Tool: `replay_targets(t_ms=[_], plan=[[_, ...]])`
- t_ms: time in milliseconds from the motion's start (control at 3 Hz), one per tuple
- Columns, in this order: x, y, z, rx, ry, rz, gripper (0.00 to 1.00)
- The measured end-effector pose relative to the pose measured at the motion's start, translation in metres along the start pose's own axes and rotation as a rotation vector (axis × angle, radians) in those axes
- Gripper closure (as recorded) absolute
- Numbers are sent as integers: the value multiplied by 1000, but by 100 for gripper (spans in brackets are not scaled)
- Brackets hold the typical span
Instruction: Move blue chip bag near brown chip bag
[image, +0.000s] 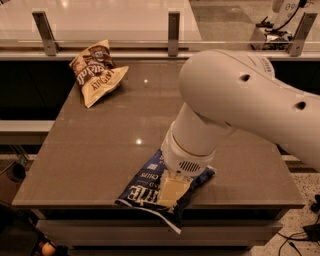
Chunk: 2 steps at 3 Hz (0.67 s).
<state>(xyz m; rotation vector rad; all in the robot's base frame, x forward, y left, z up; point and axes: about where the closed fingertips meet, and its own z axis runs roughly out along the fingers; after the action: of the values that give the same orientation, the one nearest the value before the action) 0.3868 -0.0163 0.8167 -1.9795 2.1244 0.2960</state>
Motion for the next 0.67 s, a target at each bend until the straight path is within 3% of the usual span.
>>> replay_targets(t_ms=[333, 667], plan=[[0, 0, -2, 0, 0, 0, 86], [-2, 0, -7, 0, 0, 0, 100]])
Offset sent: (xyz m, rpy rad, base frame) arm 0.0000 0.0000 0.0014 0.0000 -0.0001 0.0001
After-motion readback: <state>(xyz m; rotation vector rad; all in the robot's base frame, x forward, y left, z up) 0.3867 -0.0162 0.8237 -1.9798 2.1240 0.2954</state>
